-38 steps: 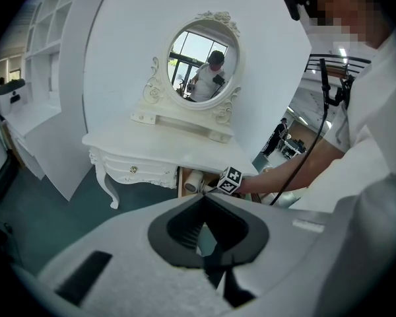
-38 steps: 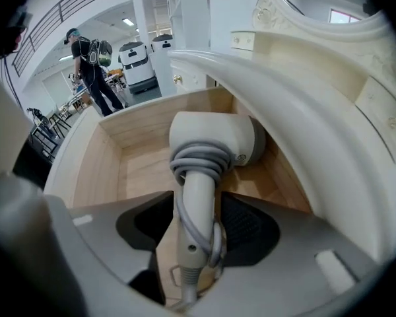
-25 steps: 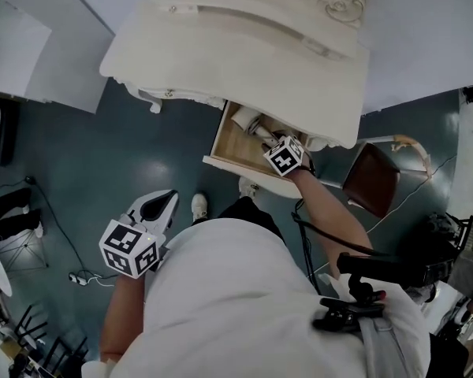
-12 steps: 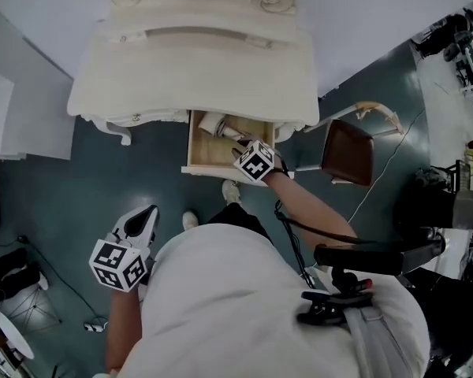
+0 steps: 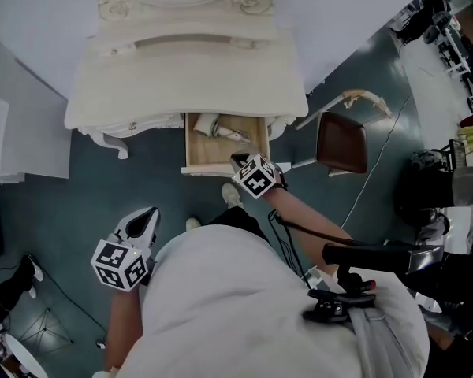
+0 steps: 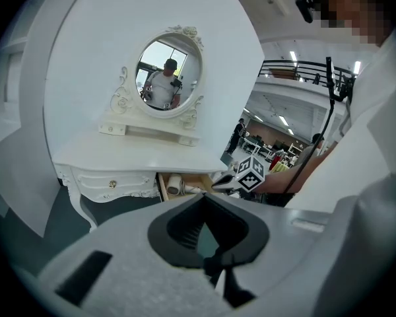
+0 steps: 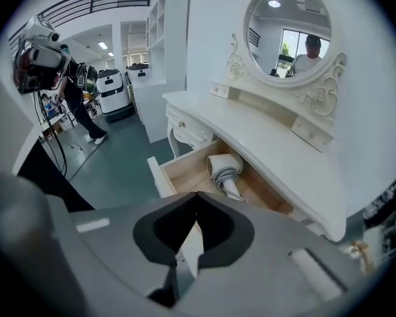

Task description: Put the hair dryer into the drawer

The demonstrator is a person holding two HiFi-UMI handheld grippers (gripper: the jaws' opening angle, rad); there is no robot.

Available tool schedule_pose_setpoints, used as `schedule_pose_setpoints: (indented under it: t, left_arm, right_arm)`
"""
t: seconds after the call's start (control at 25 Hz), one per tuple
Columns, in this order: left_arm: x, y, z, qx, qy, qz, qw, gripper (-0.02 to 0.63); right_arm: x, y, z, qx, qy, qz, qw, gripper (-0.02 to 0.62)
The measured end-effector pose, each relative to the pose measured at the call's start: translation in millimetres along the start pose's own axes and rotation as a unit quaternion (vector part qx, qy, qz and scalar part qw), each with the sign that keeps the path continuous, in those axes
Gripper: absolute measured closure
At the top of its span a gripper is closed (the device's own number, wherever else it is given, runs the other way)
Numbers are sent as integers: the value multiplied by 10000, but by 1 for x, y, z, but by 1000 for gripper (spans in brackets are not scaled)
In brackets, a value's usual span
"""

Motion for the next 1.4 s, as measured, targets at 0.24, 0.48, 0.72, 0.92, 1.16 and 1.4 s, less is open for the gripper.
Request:
schedule_pose_setpoints:
  t: [0.24, 0.48, 0.72, 0.92, 1.16, 1.4]
  left_arm:
    - [2, -7, -4, -85, 113, -288, 9995, 603]
    - [3, -13, -13, -138, 214, -516, 9983, 603]
    - [7, -12, -24, -237, 291, -804, 9961, 603]
    - [16, -7, -26, -265, 386, -1028, 9936, 603]
    - [14, -10, -24, -229, 411, -1090, 9929, 603]
    - [3, -26, -28, -166, 311, -936, 9950, 603]
  right_arm:
    - [-34, -35, 2, 159, 221, -8, 9996, 595]
    - [-71, -72, 1, 316, 493, -22, 9983, 595]
    - [-103, -98, 3, 468, 590, -51, 9971, 595]
    - [-123, -114, 7, 672, 718, -12, 9952, 595]
    - [-137, -117, 15, 852, 763, 76, 9934, 595]
    - [-147, -110, 25, 785, 579, 225, 9950, 595]
Point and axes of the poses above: the fingertips, and each gripper's own axes: y forward along the fingers, x to its right, z out of its top, the point moved 10 cm from there along -y, backward along the fingers, and after that the axes turned 11 degrees about x, right-handed, at the moved point
